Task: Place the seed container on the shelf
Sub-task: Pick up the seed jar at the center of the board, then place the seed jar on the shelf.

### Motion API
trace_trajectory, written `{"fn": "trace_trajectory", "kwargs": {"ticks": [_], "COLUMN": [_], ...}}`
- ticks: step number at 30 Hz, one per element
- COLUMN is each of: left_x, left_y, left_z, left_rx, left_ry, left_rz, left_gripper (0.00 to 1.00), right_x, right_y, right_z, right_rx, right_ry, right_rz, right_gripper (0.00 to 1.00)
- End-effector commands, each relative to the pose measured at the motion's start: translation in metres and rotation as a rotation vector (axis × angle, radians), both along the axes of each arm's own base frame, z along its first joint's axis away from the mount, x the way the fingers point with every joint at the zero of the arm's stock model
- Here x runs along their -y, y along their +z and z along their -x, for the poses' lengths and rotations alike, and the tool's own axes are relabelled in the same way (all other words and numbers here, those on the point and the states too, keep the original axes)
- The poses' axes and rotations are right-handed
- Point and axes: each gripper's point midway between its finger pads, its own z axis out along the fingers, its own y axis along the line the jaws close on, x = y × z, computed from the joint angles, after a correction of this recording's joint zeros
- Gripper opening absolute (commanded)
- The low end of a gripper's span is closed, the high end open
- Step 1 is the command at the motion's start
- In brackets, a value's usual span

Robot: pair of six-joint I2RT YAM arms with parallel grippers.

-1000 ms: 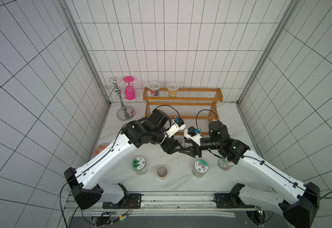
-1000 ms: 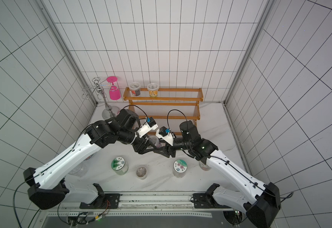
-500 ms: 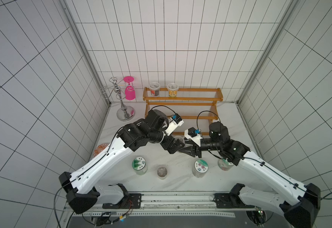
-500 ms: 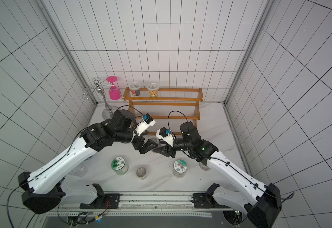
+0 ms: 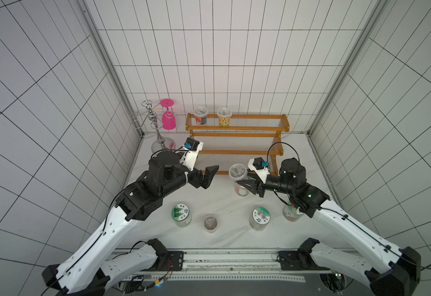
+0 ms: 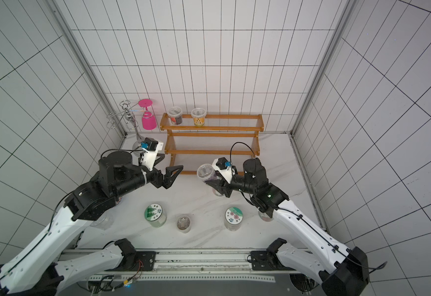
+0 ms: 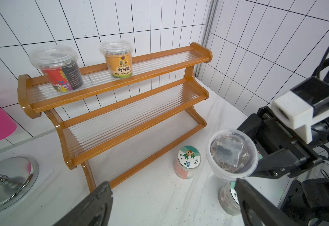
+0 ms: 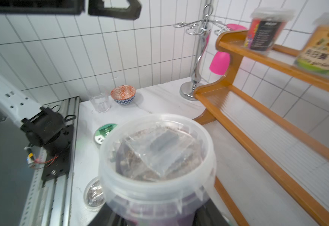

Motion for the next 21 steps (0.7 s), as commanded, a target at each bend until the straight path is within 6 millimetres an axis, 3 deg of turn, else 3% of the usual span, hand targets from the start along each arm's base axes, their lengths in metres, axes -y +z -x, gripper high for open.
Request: {"fn": "trace_trajectory", "kwargs": {"ticks": [1,12,21], "left_x": [-0.004,-0.023,-0.023], "left_y": [-0.003,-0.039,-0.053], "left_z": [-0.006,-0.01,-0.01], "left_rx": [0.006,-0.022,-0.054], "left_ry": [0.051,0.18,0.187], "left_rz": [0.05,0.135,0.132], "left_gripper": [0.99,0.99,0.99], "right_x": [0.014,0.057,0.07], "right_y": [0.03,0.082,0.088], "right_z": [-0.035,-0.155,-0.228], "right_rx": [0.088,0.177,0.094], "right_ry": [-0.171,-0.59,-0.685], "right_rz": [-0.091,-0.207,-0.242], "right_gripper": [0.47,0.46,0.47]}}
